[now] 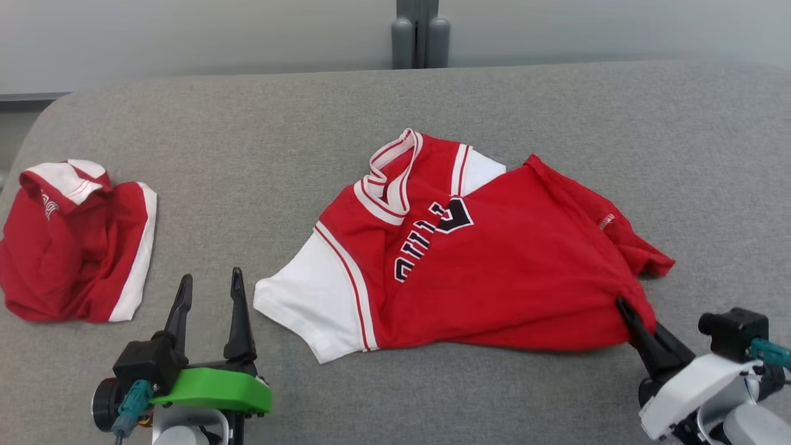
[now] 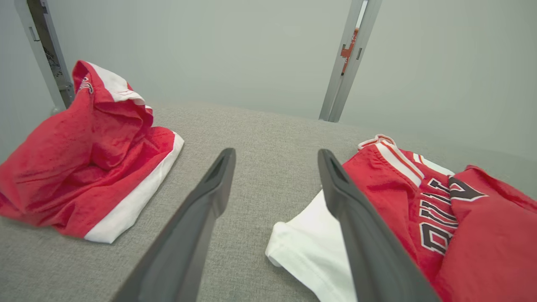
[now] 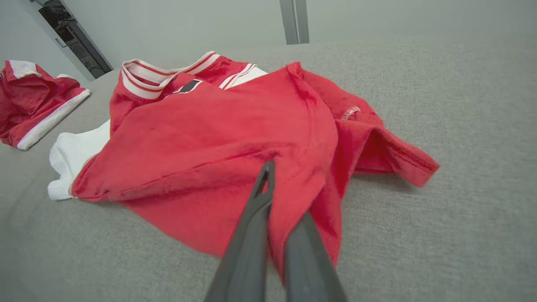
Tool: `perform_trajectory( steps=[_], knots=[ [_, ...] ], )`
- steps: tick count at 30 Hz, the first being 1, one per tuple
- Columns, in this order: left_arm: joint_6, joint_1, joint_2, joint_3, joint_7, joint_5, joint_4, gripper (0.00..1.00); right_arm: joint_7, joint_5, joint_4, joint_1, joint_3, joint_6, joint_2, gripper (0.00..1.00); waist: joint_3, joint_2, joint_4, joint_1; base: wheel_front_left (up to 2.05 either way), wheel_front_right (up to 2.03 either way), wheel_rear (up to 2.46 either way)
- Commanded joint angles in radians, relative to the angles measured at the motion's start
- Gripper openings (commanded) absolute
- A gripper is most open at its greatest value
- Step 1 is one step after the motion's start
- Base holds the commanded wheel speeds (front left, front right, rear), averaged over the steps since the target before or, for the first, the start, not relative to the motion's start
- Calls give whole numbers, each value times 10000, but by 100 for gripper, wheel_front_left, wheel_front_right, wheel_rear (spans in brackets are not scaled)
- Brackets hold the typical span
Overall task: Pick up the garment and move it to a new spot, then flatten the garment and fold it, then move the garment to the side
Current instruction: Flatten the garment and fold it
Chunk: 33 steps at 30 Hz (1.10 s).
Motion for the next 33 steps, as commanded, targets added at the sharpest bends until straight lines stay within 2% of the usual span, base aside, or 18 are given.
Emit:
perform_trajectory(
  steps=[1,5,6,7,8,9,10,11,12,20,25,33],
  knots=[
    [20,-50,25,17,-7,79,-24,100,-68,-12,-199,387,-124,-10,88,0,81,0,-253,0,0,0,0],
    [7,-118,25,28,-7,123,-47,100,-88,-113,-495,1362,-545,-12,345,0,159,0,-371,0,0,0,0],
    [4,-130,25,29,-7,121,-49,100,-100,-208,-565,1519,-619,-12,410,37,171,0,-388,0,0,0,0],
    [2,-136,25,34,-7,127,-54,100,-103,-216,-600,1648,-650,-12,470,33,179,0,-399,0,0,0,0],
    [-1,-141,25,40,-7,138,-59,100,-98,-271,-628,1782,-715,-10,521,5,185,0,-408,0,0,0,0],
    [-8,-146,25,36,-7,146,-60,100,-76,-345,-653,1863,-763,-12,524,5,189,0,-406,0,0,0,0],
    [-14,-155,25,24,-7,156,-58,100,-63,-409,-684,1922,-847,-12,546,39,195,0,-400,0,0,0,0],
    [-21,-167,25,12,-7,164,-60,100,-29,-399,-705,1952,-919,-12,596,83,200,0,-388,0,0,0,0],
    [-29,-182,25,-7,-7,170,-56,100,-21,-475,-752,1952,-1012,-12,594,100,205,0,-364,0,0,0,0],
    [28,-166,25,-71,-7,53,-60,100,138,-1186,-1113,1216,-1841,-10,105,100,213,0,-56,0,0,0,0],
    [49,-185,25,-157,-7,-17,-70,100,662,-1596,-1092,116,-2166,-10,-176,100,294,0,148,0,0,0,0],
    [117,-452,25,-392,-7,-152,-80,100,1498,-1934,303,-1846,-2009,-12,-403,100,587,0,600,0,0,0,0]
  ],
)
